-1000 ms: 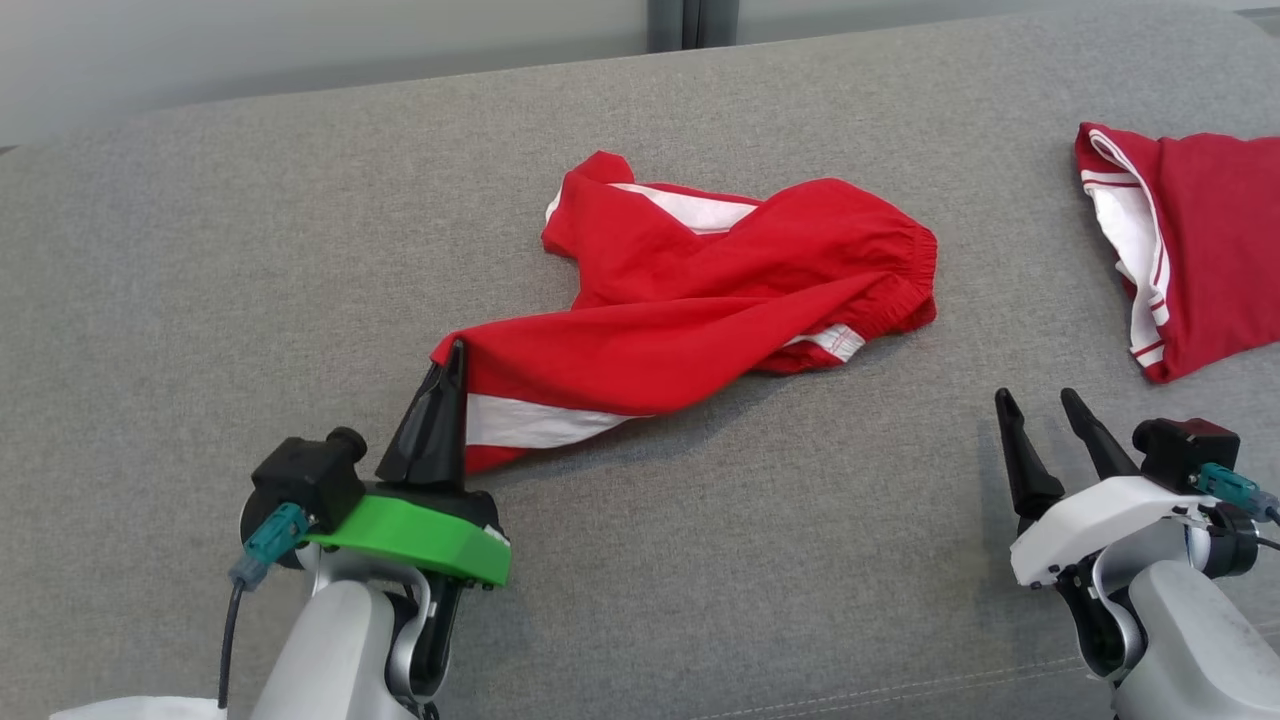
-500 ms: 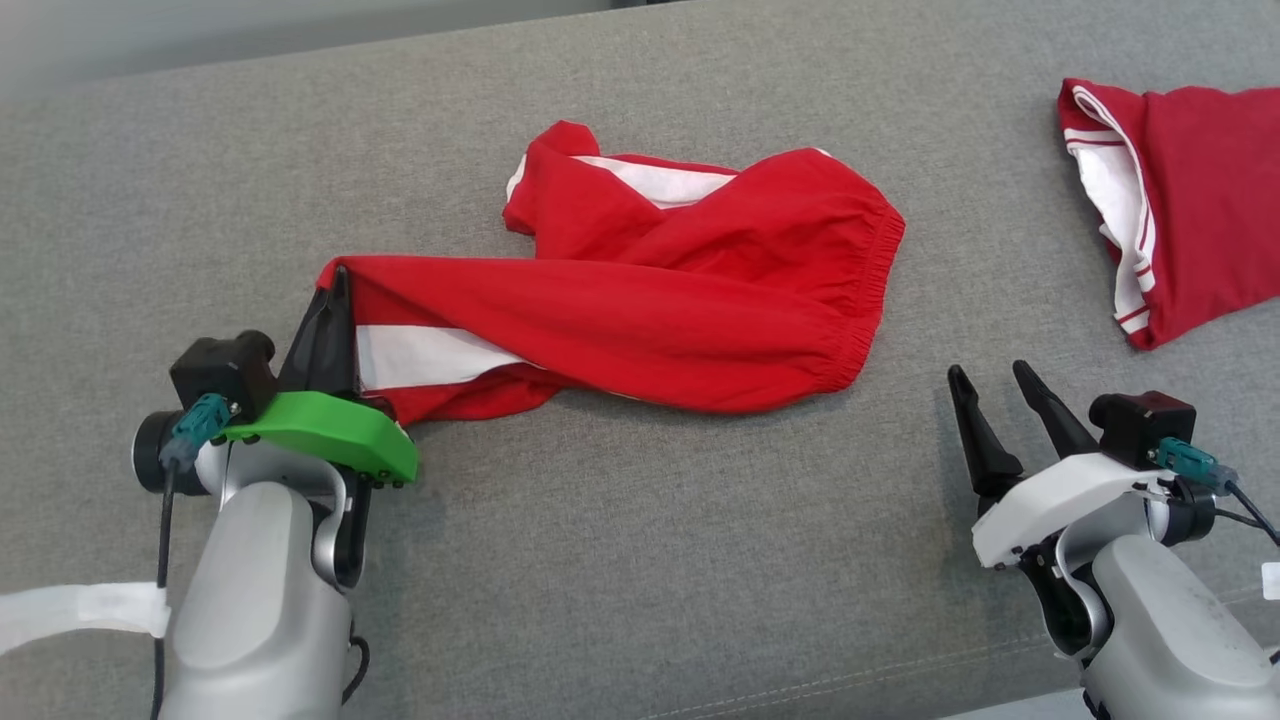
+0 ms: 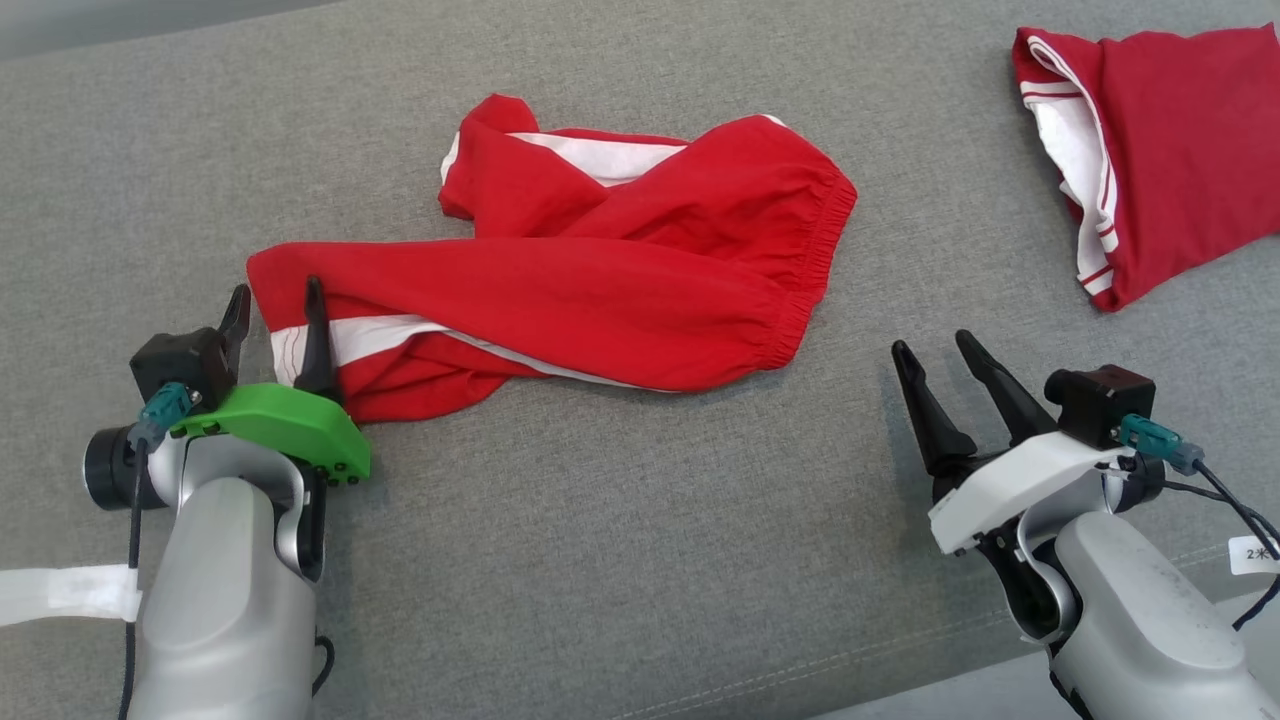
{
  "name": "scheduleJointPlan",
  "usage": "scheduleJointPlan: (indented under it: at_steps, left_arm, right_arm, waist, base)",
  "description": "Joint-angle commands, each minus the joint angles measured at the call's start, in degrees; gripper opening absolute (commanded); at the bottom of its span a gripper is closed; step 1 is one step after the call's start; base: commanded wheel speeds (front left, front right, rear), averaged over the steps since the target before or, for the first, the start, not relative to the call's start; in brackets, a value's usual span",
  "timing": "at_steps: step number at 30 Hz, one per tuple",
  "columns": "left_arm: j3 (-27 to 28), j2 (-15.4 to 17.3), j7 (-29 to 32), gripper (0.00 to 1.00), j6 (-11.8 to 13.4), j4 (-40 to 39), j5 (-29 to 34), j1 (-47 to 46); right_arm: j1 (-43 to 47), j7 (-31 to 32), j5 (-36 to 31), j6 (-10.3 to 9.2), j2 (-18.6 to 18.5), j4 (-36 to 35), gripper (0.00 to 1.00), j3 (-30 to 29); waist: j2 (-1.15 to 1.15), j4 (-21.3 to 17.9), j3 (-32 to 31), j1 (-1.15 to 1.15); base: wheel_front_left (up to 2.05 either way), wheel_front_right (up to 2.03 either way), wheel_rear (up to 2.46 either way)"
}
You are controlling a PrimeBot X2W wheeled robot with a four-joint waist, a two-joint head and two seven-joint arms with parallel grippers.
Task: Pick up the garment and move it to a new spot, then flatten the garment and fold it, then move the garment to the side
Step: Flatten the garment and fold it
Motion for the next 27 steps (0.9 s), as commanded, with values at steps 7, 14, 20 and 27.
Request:
scheduleJointPlan:
  at_steps: [7,14,20,27]
  left_arm:
    - [1.0,-0.8,0.0,1.0,-0.3,-3.6,0.6,5.5]
    - [-2.4,-1.2,0.0,1.0,-0.7,-10.4,-3.5,11.4]
    - [-6.8,-1.1,0.0,1.0,0.2,-13.5,-7.0,14.1]
    - [-10.6,-1.1,0.0,1.0,0.8,-16.6,-8.9,14.8]
  right_arm:
    - [1.4,0.0,3.2,-0.07,-0.6,-4.6,1.0,3.7]
    - [2.8,0.0,7.0,-0.07,-2.2,-8.1,1.0,9.1]
    - [1.7,0.0,7.1,-0.07,-2.8,-6.6,1.0,9.6]
    - [-2.1,0.0,5.8,-0.07,-2.8,-3.5,0.0,7.0]
  waist:
    - [0.0,3.9,-2.4,0.0]
    - [0.0,8.2,-3.9,0.0]
    - [0.0,11.0,-4.2,0.0]
    - [0.0,13.1,-3.8,0.0]
  base:
    - [0.0,0.0,0.0]
    - [0.0,0.0,0.0]
    - [0.0,0.0,0.0]
    - [0.0,0.0,0.0]
